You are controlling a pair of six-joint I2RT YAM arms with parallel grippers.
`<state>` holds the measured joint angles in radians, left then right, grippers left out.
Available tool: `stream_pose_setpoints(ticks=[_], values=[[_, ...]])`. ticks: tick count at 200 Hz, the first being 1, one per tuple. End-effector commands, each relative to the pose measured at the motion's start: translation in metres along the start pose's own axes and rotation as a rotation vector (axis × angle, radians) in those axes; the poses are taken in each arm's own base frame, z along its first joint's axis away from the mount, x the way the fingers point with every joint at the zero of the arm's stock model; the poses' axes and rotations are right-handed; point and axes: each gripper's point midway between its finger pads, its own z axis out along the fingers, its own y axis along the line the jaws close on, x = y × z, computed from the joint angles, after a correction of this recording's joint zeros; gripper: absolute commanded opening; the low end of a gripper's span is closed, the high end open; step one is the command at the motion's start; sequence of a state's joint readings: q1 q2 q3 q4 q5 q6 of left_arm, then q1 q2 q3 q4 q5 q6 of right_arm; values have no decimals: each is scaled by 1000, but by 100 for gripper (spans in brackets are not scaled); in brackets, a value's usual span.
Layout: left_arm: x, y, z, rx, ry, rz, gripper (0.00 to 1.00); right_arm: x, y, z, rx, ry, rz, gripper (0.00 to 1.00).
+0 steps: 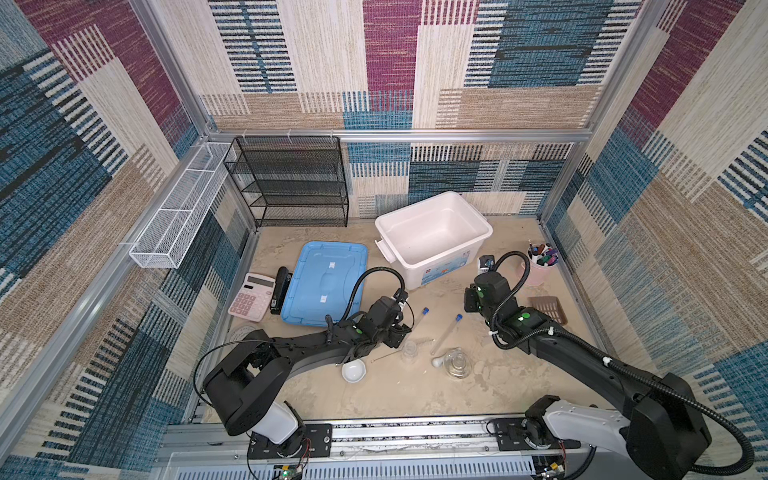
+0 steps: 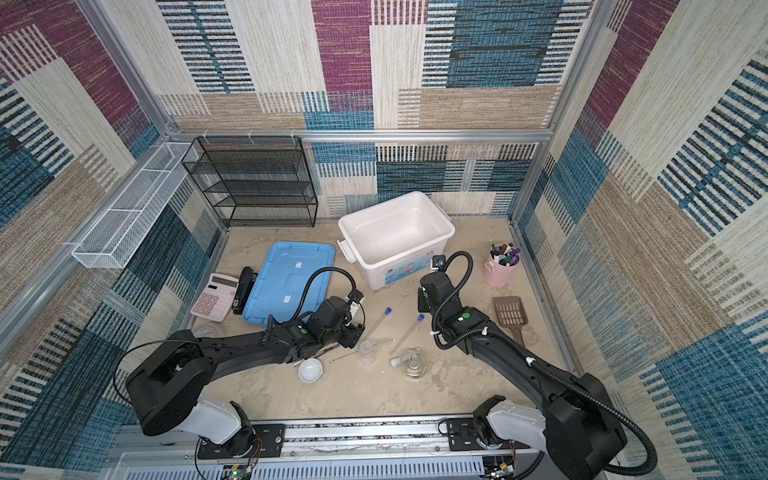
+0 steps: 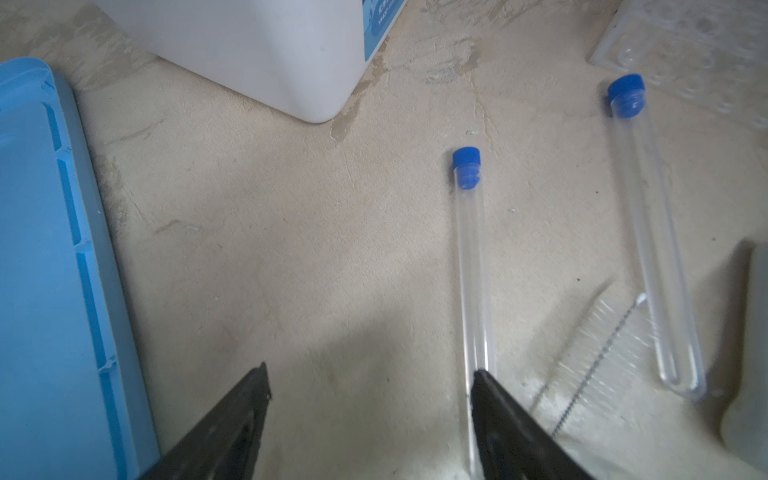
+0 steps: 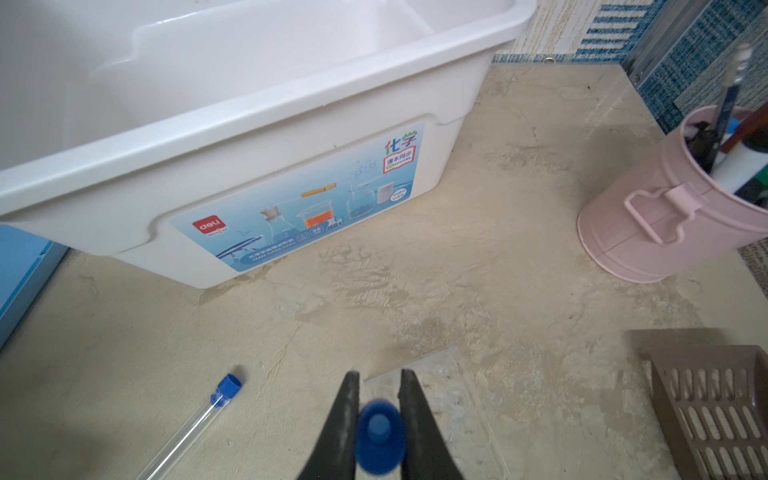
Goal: Organize the chemistry lab equipment
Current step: 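Lower the tube toward the clear tray while the left gripper nears another tube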
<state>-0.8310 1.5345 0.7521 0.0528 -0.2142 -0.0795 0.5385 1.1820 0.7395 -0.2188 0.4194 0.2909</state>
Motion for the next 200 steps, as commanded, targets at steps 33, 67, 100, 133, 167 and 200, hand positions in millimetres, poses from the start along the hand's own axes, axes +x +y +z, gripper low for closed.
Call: stream_pose_setpoints(ticks=[33,67,100,133,167,200], values=[[-4,4,2,-22,0,-19,79,-6,4,-1,-16,-20,5,11],[-4,0,5,-8,7,-17,78,-6,4,-1,-21,-19,13,12],[-4,-2,6,2,12,-19,76,-1,3,-2,-25,-17,14,18],[-3,-8,9,32,27,-10,72,2,4,-3,-34,-13,19,28],[-4,-17,15,78,57,-2,66,4,7,0,-44,0,9,37],[-1,-26,23,113,95,4,64,6,7,1,-44,11,9,41]])
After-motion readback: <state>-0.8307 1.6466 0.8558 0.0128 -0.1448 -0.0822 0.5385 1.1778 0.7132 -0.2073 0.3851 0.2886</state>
